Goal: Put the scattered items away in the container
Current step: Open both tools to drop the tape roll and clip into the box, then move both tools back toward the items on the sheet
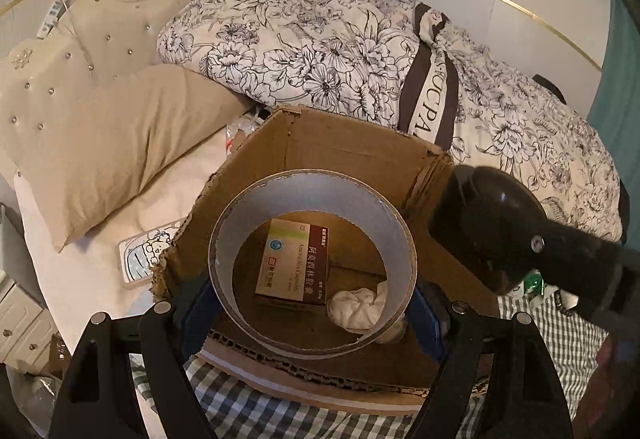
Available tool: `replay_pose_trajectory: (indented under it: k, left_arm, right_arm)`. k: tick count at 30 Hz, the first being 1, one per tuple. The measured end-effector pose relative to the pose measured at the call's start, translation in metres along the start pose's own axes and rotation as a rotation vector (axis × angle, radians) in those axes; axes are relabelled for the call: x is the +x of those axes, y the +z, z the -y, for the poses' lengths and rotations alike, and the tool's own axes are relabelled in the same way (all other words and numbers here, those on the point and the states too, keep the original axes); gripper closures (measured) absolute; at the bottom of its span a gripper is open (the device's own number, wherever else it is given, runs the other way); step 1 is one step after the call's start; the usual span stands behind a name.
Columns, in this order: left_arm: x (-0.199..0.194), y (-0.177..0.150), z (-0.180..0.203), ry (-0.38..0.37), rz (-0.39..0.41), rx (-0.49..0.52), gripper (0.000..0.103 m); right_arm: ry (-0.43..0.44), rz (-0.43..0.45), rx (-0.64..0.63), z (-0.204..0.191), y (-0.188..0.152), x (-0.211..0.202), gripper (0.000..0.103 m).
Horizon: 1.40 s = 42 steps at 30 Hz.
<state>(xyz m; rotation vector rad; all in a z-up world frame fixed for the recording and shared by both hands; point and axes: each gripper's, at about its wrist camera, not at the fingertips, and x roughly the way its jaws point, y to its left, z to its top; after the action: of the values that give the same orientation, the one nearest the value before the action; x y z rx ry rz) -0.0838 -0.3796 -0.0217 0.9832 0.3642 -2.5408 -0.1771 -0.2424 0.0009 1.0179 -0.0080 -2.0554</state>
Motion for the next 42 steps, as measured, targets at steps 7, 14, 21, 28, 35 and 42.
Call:
replay_pose_trajectory:
  k: [7,14,21,28,35,42]
  left_arm:
    - [-0.008,0.0,0.014,0.013,0.034,0.027,0.0]
    - [-0.024,-0.006,0.035,0.023,0.046,0.058,0.0]
    - [-0.06,-0.021,0.075,-0.009,0.075,0.063,0.0]
    - [-0.101,-0.046,0.148,-0.087,0.114,0.099,0.0]
    - [-0.125,-0.082,0.219,-0.167,0.09,0.165,0.0]
    - [-0.15,-0.113,0.267,-0.238,0.047,0.212,0.0]
  right_arm:
    - [-0.019,0.122,0.002,-0.003,0.004,-0.018,0.012]
    - [-0.05,0.172,0.003,0.012,-0.004,-0.054,0.012]
    - [-0.181,0.235,0.042,0.06,-0.039,-0.125,0.012]
    - [-0.319,0.284,0.154,0.133,-0.102,-0.208,0.012]
    - [-0.476,0.317,0.2,0.187,-0.167,-0.29,0.012]
    - [-0.578,0.346,0.173,0.202,-0.217,-0.354,0.012]
